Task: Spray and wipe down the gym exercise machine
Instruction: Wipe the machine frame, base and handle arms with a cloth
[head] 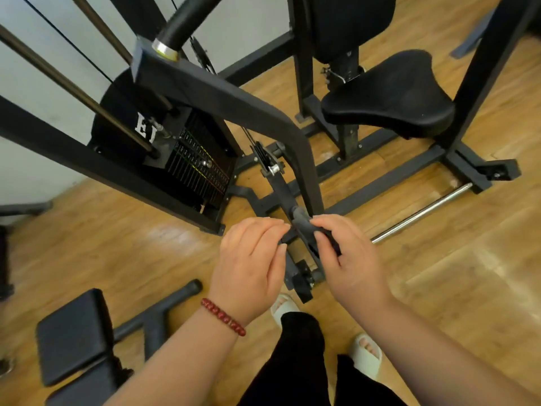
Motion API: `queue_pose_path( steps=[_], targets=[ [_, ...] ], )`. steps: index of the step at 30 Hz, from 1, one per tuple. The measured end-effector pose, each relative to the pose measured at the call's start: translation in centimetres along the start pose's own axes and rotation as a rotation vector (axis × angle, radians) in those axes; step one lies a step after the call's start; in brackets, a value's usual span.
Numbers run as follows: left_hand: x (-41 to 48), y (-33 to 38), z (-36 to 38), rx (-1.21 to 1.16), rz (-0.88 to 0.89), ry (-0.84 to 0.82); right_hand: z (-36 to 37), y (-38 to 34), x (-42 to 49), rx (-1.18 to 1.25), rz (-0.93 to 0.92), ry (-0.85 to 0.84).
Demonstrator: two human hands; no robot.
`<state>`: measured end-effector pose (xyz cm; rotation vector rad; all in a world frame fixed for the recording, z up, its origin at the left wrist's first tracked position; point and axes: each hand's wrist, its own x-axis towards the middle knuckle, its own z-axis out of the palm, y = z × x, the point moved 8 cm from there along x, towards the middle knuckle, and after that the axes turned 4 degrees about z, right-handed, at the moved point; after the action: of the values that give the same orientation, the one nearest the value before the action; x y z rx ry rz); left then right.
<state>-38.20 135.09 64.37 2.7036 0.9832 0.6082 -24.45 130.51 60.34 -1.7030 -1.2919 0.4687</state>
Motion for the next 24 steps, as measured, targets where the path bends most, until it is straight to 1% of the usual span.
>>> queue_pose_path(
  steps=[2,5,8,11,15,18,21,24],
  targets=[
    [0.9,-1.8,0.1,0.001,0.013,-0.023,1.3,0.8,0.7,-0.001,0.113,0.005],
    [2.3,-4.4,0.2,0.006,0.041,-0.023,2.9,2.6,1.6,0.074,0.377,-0.045],
    [3.9,-6.4,-0.2,-0.006,0.074,0.007,3.6,3.0,2.9,0.146,0.491,0.006],
    [6.0,-7.6,-0.7,-0.003,0.101,0.009,4.0,2.5,4.8,0.219,0.523,0.054],
    [8.4,-8.0,-1.4,0.040,0.079,0.005,4.0,1.4,7.7,0.291,0.479,0.053],
    [9.8,-8.0,-2.0,0.092,0.017,0.045,3.6,1.5,9.9,0.322,0.466,0.021],
    [10.7,-8.2,-2.6,0.135,-0.037,0.081,3.5,2.2,11.9,0.391,0.497,-0.033],
    [11.5,-8.5,-3.2,0.210,-0.125,0.053,3.6,1.8,14.5,0.423,0.481,-0.099]
  ],
)
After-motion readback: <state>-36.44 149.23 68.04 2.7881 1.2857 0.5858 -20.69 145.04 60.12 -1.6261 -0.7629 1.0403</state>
